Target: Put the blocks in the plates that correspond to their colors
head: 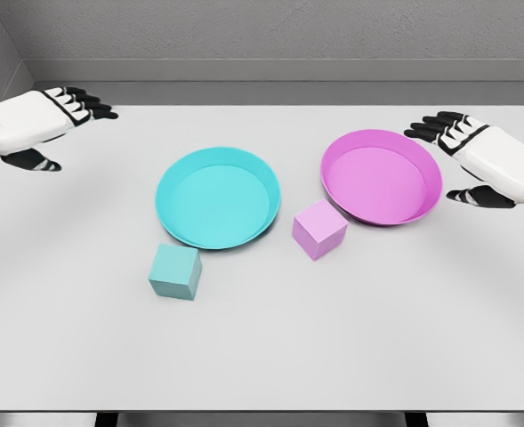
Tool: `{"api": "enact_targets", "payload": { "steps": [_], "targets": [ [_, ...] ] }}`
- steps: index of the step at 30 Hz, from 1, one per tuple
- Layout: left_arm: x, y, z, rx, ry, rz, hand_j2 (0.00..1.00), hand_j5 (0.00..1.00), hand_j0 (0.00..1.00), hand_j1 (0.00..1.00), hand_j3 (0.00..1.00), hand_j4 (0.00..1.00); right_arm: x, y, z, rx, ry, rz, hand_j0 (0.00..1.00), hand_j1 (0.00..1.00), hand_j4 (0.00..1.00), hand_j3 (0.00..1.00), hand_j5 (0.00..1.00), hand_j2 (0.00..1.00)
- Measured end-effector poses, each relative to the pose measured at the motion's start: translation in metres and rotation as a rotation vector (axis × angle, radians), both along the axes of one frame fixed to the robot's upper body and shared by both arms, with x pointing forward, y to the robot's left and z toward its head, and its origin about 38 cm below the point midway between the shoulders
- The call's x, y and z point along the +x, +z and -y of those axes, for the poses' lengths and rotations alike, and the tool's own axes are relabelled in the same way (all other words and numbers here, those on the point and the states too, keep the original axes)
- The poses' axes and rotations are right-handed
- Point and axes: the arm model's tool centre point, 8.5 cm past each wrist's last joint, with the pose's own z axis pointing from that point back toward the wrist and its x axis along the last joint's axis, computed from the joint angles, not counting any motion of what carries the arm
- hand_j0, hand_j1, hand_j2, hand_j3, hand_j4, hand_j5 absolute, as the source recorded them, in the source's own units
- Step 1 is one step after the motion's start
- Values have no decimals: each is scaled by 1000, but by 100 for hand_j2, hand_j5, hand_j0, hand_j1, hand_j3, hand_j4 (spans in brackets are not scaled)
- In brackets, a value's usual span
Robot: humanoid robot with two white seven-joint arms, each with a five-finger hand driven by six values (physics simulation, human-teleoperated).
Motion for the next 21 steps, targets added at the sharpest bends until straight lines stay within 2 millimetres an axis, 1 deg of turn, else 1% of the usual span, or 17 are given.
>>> {"api": "enact_targets", "payload": {
  "steps": [2,3,5,6,7,8,9,11,12,13,17,19,20,21],
  "targets": [
    [-1,0,-2,6,1,-2,100,100,100,100,100,100,-2,1,-4,3,13,2,100,100,100,100,100,100],
    [-3,-4,-2,9,0,-13,100,100,100,100,100,100,-3,3,-10,7,29,6,100,100,100,100,100,100],
    [-10,-11,9,30,-40,-29,100,100,100,100,100,100,-4,3,-24,11,65,1,100,100,100,100,100,100],
    [-15,-14,17,41,-70,-37,100,100,100,100,100,100,1,8,-31,6,71,11,100,100,100,100,100,100],
    [-19,-15,23,49,-93,-39,100,100,100,100,100,100,10,20,-41,-10,72,32,100,100,100,100,100,100],
    [-24,-19,29,54,-114,-48,100,100,100,100,100,100,17,24,-52,-24,75,25,100,100,100,100,100,100],
    [-31,-25,33,61,-134,-61,100,100,100,100,100,100,19,16,-61,-40,80,-6,100,100,100,100,100,100],
    [-42,-24,40,81,-174,-63,100,100,100,100,100,100,25,14,-81,-74,104,-37,100,100,100,100,100,100],
    [-49,-29,45,91,-196,-71,100,100,100,100,100,100,25,4,-89,-91,112,-74,100,100,100,100,100,100],
    [-55,-28,51,101,-219,-66,100,100,100,100,100,100,23,-6,-96,-104,120,-108,100,100,100,100,100,100],
    [-66,-25,66,124,-276,-45,100,100,100,100,100,100,17,-31,-113,-172,162,-216,100,100,100,100,100,100],
    [-71,-29,73,128,-300,-48,100,100,100,100,100,100,17,-31,-118,-188,175,-225,100,100,100,100,100,100],
    [-75,-32,76,129,-312,-53,100,100,100,100,100,100,22,-21,-123,-199,187,-205,100,100,100,100,100,100],
    [-76,-33,79,128,-320,-53,100,100,100,100,100,100,23,-21,-129,-213,203,-208,100,100,100,100,100,100]
  ]
}}
